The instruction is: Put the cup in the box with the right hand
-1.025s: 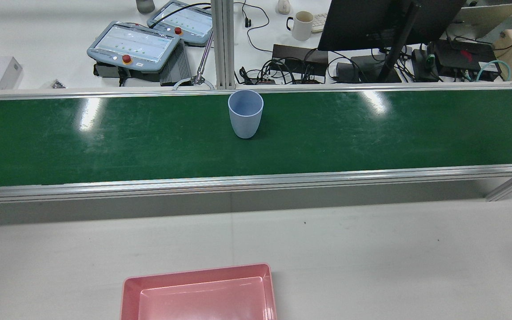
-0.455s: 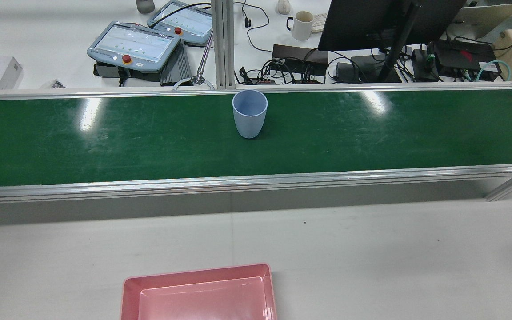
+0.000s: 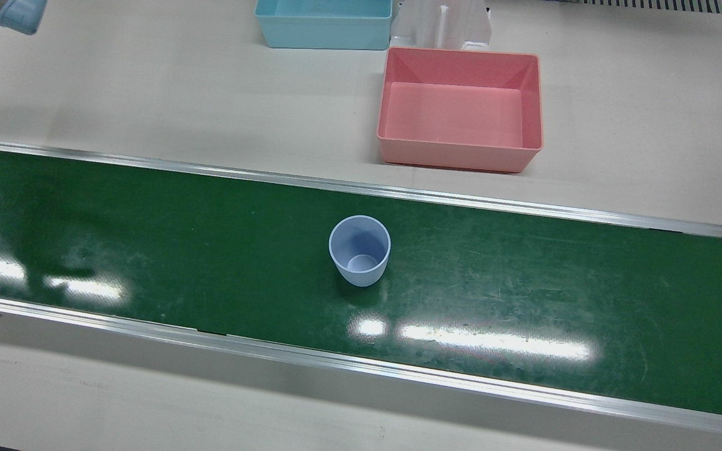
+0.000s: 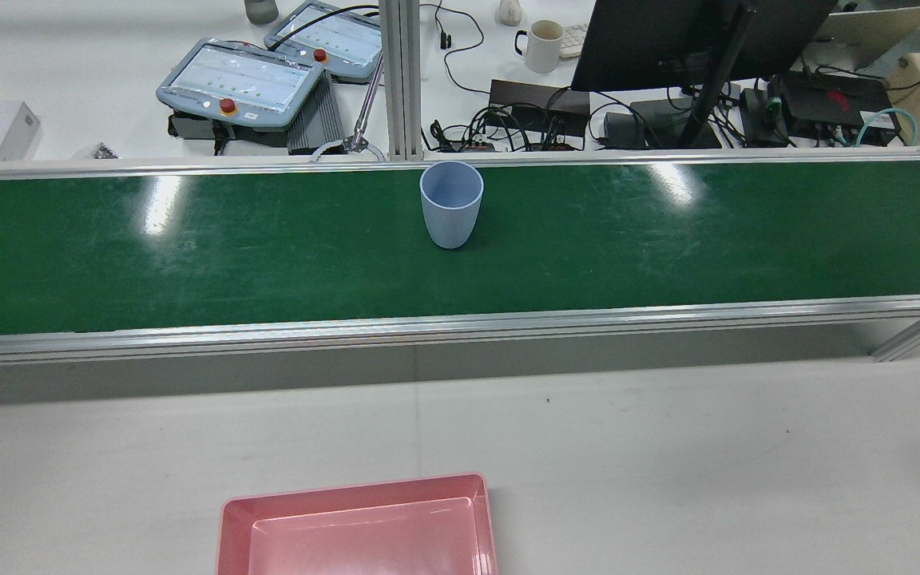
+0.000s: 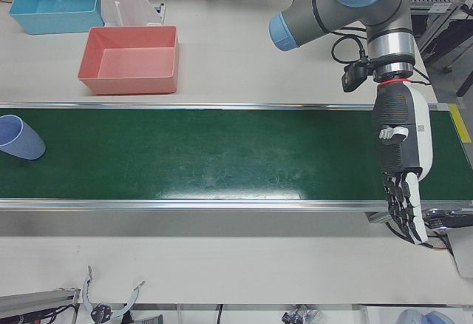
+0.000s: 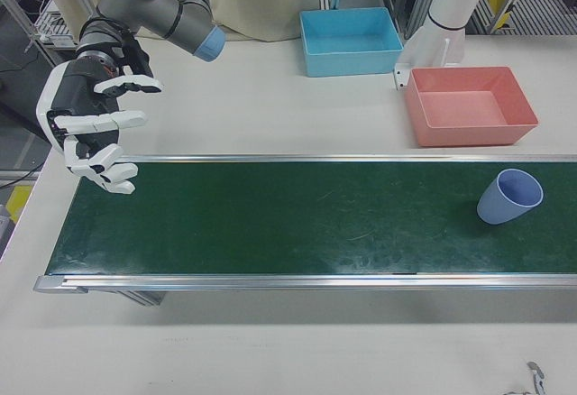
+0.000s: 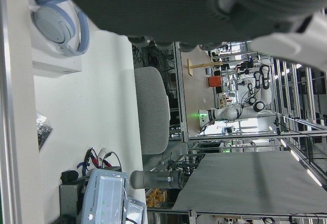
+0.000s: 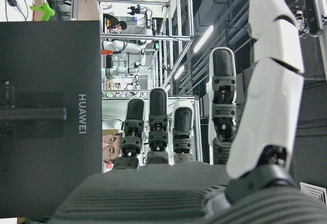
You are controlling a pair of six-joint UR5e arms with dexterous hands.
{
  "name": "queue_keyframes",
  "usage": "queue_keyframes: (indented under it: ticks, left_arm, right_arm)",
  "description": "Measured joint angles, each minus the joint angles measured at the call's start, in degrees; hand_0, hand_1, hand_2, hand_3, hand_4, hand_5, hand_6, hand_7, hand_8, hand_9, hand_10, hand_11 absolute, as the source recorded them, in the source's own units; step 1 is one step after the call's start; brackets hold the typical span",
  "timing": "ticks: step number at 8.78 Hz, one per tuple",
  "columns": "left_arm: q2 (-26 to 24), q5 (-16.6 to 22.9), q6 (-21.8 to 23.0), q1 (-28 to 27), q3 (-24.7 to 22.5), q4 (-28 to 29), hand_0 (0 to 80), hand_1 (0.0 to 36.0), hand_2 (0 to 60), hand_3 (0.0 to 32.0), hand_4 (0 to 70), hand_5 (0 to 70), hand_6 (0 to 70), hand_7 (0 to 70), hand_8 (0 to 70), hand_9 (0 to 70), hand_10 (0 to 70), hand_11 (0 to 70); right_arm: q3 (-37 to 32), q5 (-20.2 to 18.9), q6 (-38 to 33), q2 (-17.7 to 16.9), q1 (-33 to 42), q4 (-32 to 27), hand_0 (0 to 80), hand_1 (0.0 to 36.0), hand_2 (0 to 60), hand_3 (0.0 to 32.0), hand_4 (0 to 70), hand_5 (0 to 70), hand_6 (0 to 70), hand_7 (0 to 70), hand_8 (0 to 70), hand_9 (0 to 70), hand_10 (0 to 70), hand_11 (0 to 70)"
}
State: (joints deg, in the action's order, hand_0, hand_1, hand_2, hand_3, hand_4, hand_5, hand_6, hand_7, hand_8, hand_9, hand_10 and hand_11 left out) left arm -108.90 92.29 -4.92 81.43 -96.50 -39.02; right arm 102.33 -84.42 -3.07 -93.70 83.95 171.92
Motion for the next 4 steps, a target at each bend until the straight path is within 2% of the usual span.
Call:
queue_keyframes:
  ticks: [3, 4]
  left_arm:
    - [0.0, 0.0, 0.0, 0.0, 0.0, 0.0, 0.0, 0.0, 0.0, 0.0, 0.0, 0.0, 0.0, 0.0, 0.0, 0.0, 0.0, 0.0]
    - [0.0, 0.0, 0.0, 0.0, 0.0, 0.0, 0.0, 0.0, 0.0, 0.0, 0.0, 0.0, 0.0, 0.0, 0.0, 0.0, 0.0, 0.0]
  right_arm:
    - [-3.5, 0.3, 0.0, 0.3, -2.6, 0.0, 54.7, 19.9, 16.7, 0.0, 51.7, 8.3, 17.1, 65.6, 25.4, 39.6, 21.5, 31.9]
    - [-3.9, 0.4, 0.8, 0.4, -2.9, -0.2, 54.3, 19.6, 17.0, 0.0, 52.9, 8.2, 17.3, 66.4, 25.6, 40.1, 21.8, 32.4]
